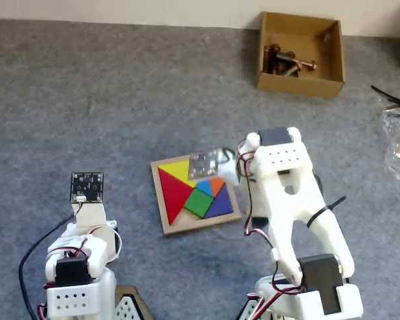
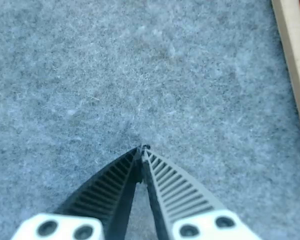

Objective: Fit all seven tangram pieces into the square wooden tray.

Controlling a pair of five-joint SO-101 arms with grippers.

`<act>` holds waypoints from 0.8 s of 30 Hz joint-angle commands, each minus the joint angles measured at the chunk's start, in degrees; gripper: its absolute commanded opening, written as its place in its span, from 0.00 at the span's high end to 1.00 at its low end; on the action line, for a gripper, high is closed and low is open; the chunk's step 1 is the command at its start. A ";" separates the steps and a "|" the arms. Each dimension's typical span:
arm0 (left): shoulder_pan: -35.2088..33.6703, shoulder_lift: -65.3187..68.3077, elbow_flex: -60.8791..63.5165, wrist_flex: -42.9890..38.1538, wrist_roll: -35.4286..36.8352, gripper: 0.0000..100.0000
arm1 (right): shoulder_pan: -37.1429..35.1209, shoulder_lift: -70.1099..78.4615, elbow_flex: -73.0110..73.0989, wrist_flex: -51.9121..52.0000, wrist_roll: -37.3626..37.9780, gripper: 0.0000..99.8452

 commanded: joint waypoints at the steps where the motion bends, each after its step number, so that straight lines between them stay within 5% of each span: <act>1: -0.48 0.40 1.19 0.44 0.09 1.00 | 0.57 -2.33 1.27 0.57 4.48 0.99; 10: -0.48 0.40 1.19 0.44 0.09 1.00 | -5.23 -2.33 1.89 7.34 6.07 0.99; 24: -0.48 0.40 1.19 0.44 0.09 1.00 | -10.33 -2.24 2.59 2.24 5.45 0.99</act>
